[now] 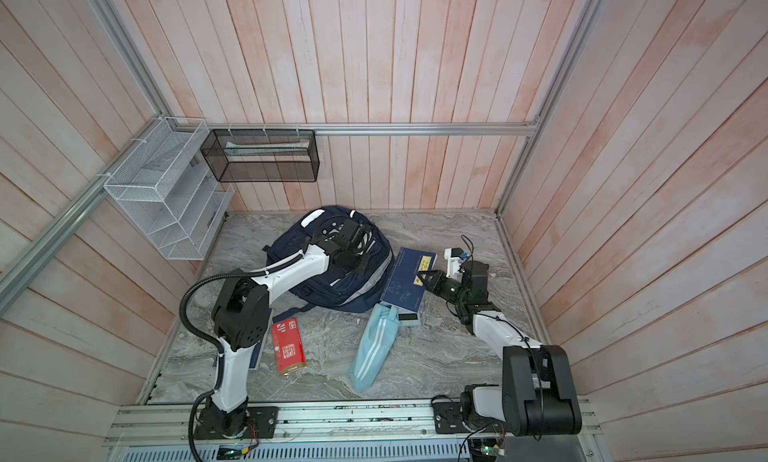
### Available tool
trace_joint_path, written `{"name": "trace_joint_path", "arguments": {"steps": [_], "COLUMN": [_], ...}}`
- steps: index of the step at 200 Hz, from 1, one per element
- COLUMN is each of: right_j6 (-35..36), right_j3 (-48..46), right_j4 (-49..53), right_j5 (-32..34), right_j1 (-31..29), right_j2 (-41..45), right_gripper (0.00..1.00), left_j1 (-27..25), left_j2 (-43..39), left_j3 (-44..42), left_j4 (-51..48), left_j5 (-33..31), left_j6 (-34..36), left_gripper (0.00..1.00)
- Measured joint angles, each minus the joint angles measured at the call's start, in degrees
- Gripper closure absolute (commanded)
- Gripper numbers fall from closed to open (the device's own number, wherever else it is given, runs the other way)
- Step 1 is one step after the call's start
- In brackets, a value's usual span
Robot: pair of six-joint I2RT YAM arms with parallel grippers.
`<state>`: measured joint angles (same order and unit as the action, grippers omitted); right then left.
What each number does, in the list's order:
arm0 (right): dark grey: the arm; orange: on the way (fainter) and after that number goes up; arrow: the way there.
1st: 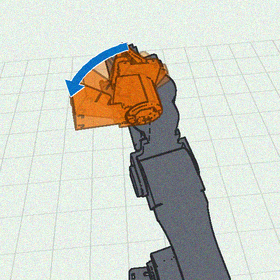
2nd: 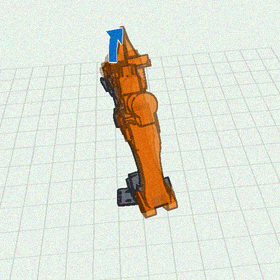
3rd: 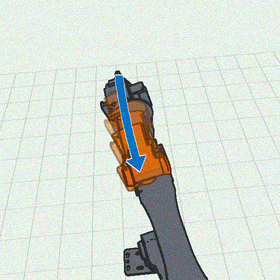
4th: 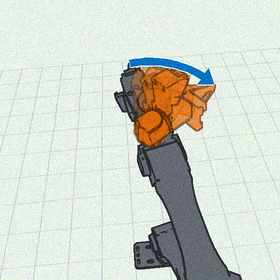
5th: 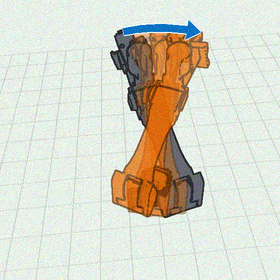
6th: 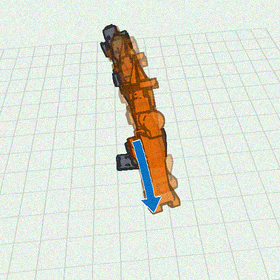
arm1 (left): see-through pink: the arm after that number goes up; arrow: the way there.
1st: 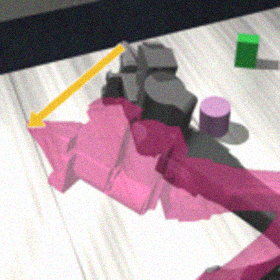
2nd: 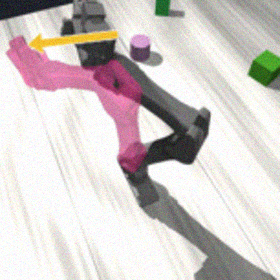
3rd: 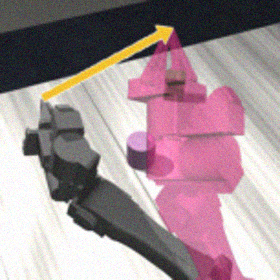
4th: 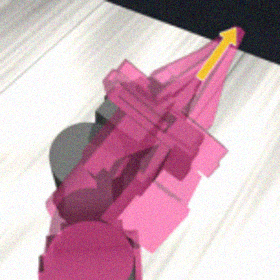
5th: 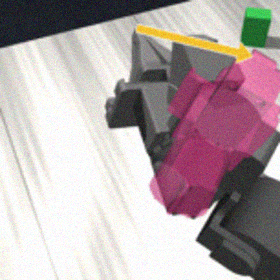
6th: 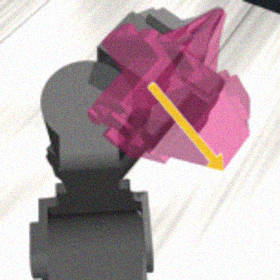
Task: Pack the student bag
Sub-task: 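Hold the backpack opening with the left gripper while the right raises the book above it, then lower the dark blue book into the backpack with the right gripper and release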
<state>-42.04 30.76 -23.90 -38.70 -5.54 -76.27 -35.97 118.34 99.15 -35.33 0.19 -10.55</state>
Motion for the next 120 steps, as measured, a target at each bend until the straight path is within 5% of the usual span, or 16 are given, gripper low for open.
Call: {"name": "trace_joint_path", "arguments": {"steps": [51, 120], "right_j6": [-10.2, -22.9], "right_j3": [2.8, 25.0], "right_j4": [-9.7, -24.6], "right_j5": [1.7, 4.0], "right_j1": [-7.1, -15.0], "right_j2": [-13.1, -39.3], "right_gripper": [1.00, 1.00], "left_j1": [4.5, 6.3], "left_j2": [-7.1, -7.3], "left_j3": [3.5, 5.6], "left_j4": [-2.4, -4.2], "left_j5": [4.4, 8.2], "left_j6": [-1.1, -1.8], "left_gripper": [1.00, 1.00]}}
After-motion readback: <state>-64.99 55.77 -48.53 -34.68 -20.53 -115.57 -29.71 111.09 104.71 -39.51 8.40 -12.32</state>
